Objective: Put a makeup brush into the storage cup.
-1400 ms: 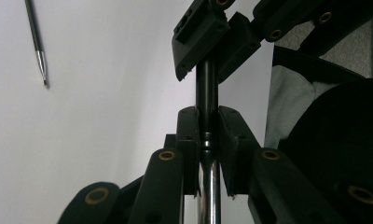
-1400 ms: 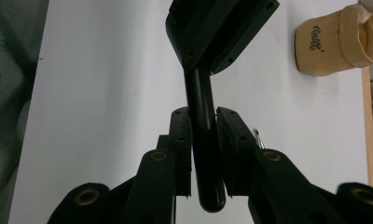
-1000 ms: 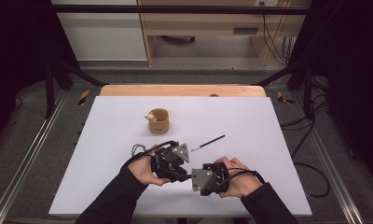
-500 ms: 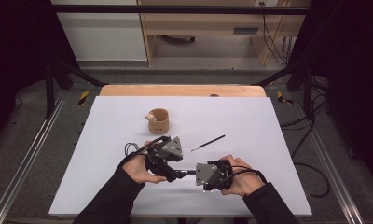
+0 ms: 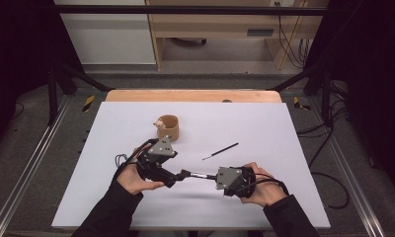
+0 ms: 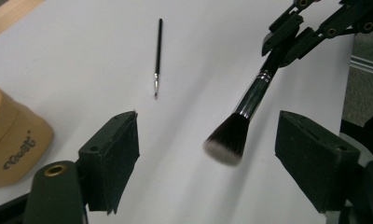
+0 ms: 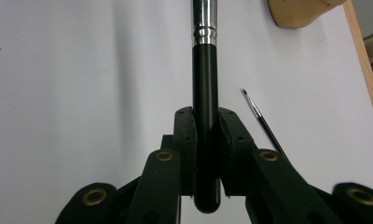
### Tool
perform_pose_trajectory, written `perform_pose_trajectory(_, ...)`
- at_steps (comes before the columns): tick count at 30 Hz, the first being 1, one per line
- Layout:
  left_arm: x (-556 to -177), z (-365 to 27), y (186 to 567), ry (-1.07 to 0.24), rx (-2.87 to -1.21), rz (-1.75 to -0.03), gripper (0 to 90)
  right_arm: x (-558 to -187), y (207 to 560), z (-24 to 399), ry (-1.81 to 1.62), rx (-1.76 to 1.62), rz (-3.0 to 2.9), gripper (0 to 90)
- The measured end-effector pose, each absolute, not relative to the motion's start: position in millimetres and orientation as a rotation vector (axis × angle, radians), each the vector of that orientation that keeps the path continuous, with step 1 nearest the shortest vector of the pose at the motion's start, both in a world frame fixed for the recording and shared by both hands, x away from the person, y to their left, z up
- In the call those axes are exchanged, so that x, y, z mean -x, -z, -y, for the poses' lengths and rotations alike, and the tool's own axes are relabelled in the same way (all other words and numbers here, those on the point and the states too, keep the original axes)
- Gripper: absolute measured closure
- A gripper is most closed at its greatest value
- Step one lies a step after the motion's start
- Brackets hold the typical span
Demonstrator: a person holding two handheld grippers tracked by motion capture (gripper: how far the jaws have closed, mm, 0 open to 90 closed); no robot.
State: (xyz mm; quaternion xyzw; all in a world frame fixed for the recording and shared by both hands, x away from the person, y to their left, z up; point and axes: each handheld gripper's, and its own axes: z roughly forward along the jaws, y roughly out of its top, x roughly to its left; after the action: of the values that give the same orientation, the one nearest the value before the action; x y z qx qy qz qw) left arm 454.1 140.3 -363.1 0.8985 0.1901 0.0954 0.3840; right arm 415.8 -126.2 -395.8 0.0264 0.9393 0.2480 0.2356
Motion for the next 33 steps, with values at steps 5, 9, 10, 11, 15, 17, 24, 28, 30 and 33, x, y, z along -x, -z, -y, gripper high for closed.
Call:
perform_pose_trajectory(5, -450, -151, 367, -0.275, -2.238, -0.537, 16.0, -417, 398, 135, -0.706, -0.140, -2.582, 79.0)
perform_pose_trajectory(9, -448, -158, 370, -0.296, -2.187, -0.575, 14.5, -418, 400, 142, -0.736, -0.200, -2.575, 79.0)
perform_pose_trajectory(10, -447, -160, 371, -0.294, -2.173, -0.583, 14.1, -418, 400, 144, -0.741, -0.200, -2.567, 79.0)
perform_pose_trajectory(11, -446, -161, 372, -0.296, -2.163, -0.589, 13.8, -418, 400, 146, -0.752, -0.220, -2.567, 79.0)
perform_pose_trajectory(15, -444, -166, 378, -0.304, -2.116, -0.617, 13.6, -416, 403, 151, -0.784, -0.271, -2.551, 79.0)
perform_pose_trajectory(17, -443, -169, 381, -0.305, -2.085, -0.636, 13.6, -415, 406, 152, -0.808, -0.307, -2.543, 79.0)
perform_pose_trajectory(24, -442, -174, 392, -0.282, -2.001, -0.683, 13.7, -414, 410, 158, -0.898, -0.389, -2.508, 79.0)
perform_pose_trajectory(28, -441, -174, 398, -0.277, -1.979, -0.701, 13.7, -413, 412, 159, -0.932, -0.433, -2.479, 79.0)
perform_pose_trajectory(30, -441, -174, 400, -0.275, -1.965, -0.711, 13.8, -413, 413, 159, -0.952, -0.444, -2.469, 79.0)
perform_pose_trajectory(33, -440, -173, 402, -0.277, -1.940, -0.721, 14.1, -413, 416, 158, -0.980, -0.484, -2.457, 79.0)
